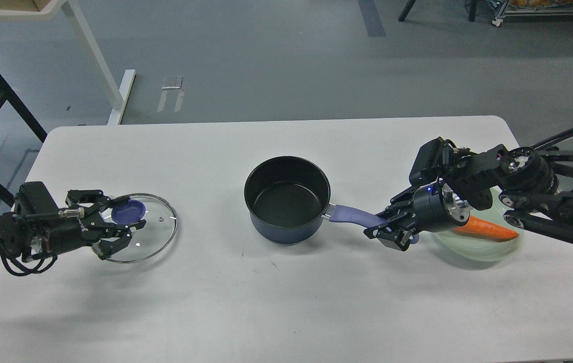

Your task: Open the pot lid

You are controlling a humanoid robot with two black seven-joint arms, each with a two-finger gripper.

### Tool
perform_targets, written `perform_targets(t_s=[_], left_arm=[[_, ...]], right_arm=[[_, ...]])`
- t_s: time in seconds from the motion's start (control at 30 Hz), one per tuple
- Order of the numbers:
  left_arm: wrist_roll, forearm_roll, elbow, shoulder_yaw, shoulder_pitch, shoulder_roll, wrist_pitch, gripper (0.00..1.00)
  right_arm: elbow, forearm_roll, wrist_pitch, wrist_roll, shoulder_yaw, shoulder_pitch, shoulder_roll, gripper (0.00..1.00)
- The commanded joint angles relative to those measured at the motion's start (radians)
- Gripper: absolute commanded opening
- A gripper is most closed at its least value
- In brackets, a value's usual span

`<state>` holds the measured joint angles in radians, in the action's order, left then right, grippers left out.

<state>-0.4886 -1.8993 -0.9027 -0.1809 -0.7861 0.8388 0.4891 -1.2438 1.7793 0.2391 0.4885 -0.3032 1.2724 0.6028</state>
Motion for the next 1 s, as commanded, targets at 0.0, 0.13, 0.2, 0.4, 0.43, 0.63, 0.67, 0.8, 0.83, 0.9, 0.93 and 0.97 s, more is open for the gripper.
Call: perform_targets(t_s=[0.0,0.13,0.2,0.4,0.43,0.63,0.67,0.8,0.83,0.9,0.93,0.97], left_arm=[[0.0,0.0,0.004,0.0,0.005,-0.001,0.0,0.45],[0.0,0.0,0.004,0.0,0.004,-0.001,0.0,0.68],[0.0,0.008,0.004,0.0,0.004,-0.003,0.0,0.82],[0.0,0.019,0.002,0.0,0.004,-0.001,0.0,0.97],[0.0,0.026,-0.005,0.0,0.004,0.002,0.0,0.98],[0.0,0.27,-0.111,0.015,-0.024,0.028,0.0,0.99],[0.0,0.334,-0.139,0.02,-0.038,0.039,-0.006,0.99],[0.0,0.56,-0.197,0.024,-0.104,0.057,-0.115,0.99],[0.0,0.587,-0.199,0.024,-0.111,0.056,-0.122,0.99],[0.0,0.603,-0.197,0.024,-0.128,0.056,-0.126,0.99],[0.0,0.605,-0.199,0.024,-0.137,0.054,-0.127,0.99],[0.0,0.606,-0.199,0.024,-0.142,0.054,-0.129,0.99]], right_arm=[[0.0,0.0,0.0,0.0,0.001,-0.001,0.0,0.29],[0.001,0.0,0.0,0.0,0.001,-0.001,-0.001,0.31],[0.001,0.0,0.0,0.0,-0.001,-0.001,-0.003,0.31],[0.001,0.0,0.0,0.0,0.001,0.001,-0.003,0.31],[0.001,0.0,0.0,0.0,0.001,0.001,-0.003,0.31],[0.001,0.0,0.0,0.0,-0.001,0.001,-0.001,0.32],[0.0,0.0,0.0,0.0,0.001,0.001,-0.001,0.35],[0.0,0.0,0.0,0.0,-0.001,0.001,-0.001,0.53],[0.0,0.0,-0.001,0.0,0.001,0.001,-0.003,0.58],[0.0,-0.001,-0.003,0.0,0.001,0.001,-0.003,0.71],[0.0,-0.001,-0.003,0.0,0.001,0.001,-0.001,0.75],[0.0,-0.003,-0.003,0.0,0.001,0.001,0.0,0.79]])
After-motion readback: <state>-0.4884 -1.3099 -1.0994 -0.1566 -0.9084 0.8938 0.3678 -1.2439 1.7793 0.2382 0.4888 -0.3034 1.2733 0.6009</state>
